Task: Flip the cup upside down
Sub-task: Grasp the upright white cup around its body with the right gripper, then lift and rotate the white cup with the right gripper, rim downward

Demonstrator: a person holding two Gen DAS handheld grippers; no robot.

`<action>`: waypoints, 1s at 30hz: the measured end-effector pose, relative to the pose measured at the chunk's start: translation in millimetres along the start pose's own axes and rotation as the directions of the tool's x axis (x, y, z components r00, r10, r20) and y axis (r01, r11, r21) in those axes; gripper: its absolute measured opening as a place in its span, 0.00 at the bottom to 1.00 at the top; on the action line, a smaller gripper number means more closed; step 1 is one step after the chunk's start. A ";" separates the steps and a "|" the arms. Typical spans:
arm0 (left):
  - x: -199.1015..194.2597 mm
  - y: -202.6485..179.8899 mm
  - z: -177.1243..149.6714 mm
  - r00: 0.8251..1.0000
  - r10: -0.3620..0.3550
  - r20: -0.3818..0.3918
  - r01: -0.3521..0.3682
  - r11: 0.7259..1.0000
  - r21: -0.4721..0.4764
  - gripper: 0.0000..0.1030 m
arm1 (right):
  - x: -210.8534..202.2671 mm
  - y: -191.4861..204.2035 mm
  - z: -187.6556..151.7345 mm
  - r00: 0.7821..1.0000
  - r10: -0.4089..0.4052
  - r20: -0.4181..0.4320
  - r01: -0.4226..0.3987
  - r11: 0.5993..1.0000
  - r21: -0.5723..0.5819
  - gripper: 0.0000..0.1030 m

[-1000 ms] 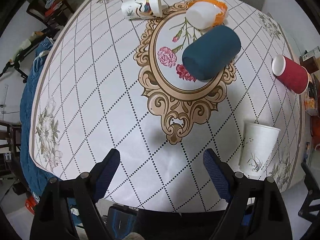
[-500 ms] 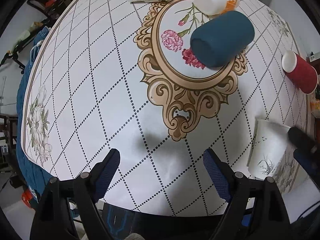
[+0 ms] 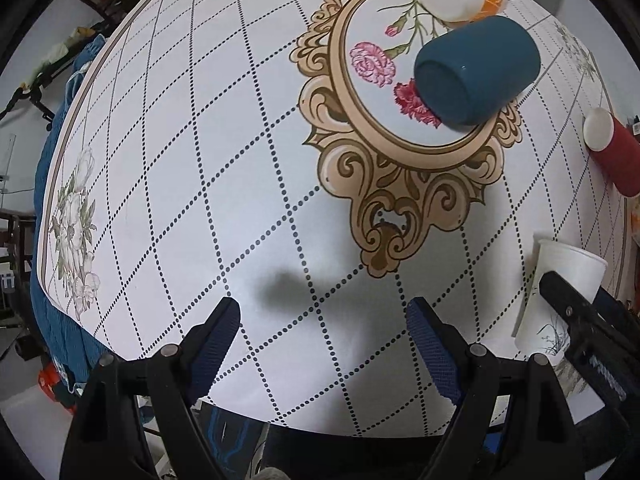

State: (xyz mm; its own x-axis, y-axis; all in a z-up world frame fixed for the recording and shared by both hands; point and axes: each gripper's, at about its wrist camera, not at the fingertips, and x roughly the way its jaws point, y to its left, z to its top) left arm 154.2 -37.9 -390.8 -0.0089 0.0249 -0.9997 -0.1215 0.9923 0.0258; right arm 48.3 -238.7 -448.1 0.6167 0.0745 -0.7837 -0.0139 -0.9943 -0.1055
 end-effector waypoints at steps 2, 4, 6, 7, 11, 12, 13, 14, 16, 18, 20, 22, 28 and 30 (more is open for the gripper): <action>2.3 1.1 -1.0 1.000 0.003 -0.003 -0.003 1.000 -0.002 0.83 | 6.5 3.1 3.3 1.000 0.013 -0.003 -0.013 1.000 -0.003 0.72; 4.9 1.4 -1.7 1.000 0.004 -0.007 -0.004 1.000 -0.002 0.82 | 12.4 1.8 5.5 1.000 0.026 -0.007 -0.026 1.000 0.002 0.68; 7.1 1.2 -2.7 1.000 0.005 -0.011 -0.005 1.000 0.001 0.82 | 20.9 -3.2 6.2 1.000 0.024 -0.009 -0.024 1.000 0.014 0.68; 7.2 0.5 -3.9 1.000 0.006 -0.012 -0.006 1.000 0.004 0.82 | 24.0 -5.8 6.6 1.000 0.029 -0.010 -0.029 0.999 0.026 0.67; 10.3 0.2 -6.6 1.000 0.007 -0.018 -0.006 1.000 0.012 0.82 | 26.5 -16.1 9.1 0.999 0.045 -0.010 -0.045 0.997 0.067 0.67; 10.5 0.9 -7.0 1.000 0.008 -0.018 -0.008 1.000 0.013 0.82 | 27.1 -18.1 9.1 0.999 0.050 -0.012 -0.049 0.996 0.076 0.66; 10.8 1.7 -7.3 1.000 0.009 -0.018 -0.009 1.000 0.012 0.82 | 27.3 -19.9 9.6 0.999 0.052 -0.013 -0.051 0.995 0.081 0.66; 11.0 2.4 -7.3 1.000 0.008 -0.018 -0.008 1.000 0.011 0.82 | 27.9 -21.8 9.3 0.998 0.057 -0.014 -0.055 0.994 0.092 0.66; 10.8 4.3 -7.4 1.000 0.010 -0.016 -0.010 1.000 0.012 0.82 | 29.4 -27.8 8.5 0.997 0.075 -0.016 -0.073 0.989 0.126 0.65; 8.3 7.9 -3.0 1.000 0.014 -0.014 -0.014 1.000 0.012 0.82 | 30.6 -39.5 7.7 0.993 0.118 -0.014 -0.113 0.973 0.201 0.65; 4.6 5.6 -1.8 1.000 0.018 -0.011 -0.018 1.000 0.013 0.82 | 33.3 -46.6 4.0 0.988 0.152 -0.011 -0.143 0.950 0.277 0.65; 2.0 10.5 0.9 1.000 0.021 -0.008 -0.021 1.000 0.012 0.82 | 36.4 -57.5 -0.7 0.981 0.196 -0.007 -0.180 0.915 0.362 0.65; -7.0 19.7 6.5 1.000 0.031 0.002 -0.031 0.999 0.016 0.82 | 54.7 -97.5 -28.6 0.923 0.380 0.067 -0.327 0.678 0.659 0.65; -9.8 22.4 8.2 0.999 0.034 0.008 -0.034 0.999 0.019 0.82 | 63.3 -108.6 -41.3 0.888 0.444 0.118 -0.372 0.543 0.753 0.65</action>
State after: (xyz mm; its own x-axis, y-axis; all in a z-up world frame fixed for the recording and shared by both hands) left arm 159.7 -14.9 -380.5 -0.0050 0.0596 -0.9982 -0.1026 0.9929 0.0598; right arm 121.4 -129.1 -461.0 0.4484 -0.3661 -0.8154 -0.8294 -0.5106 -0.2267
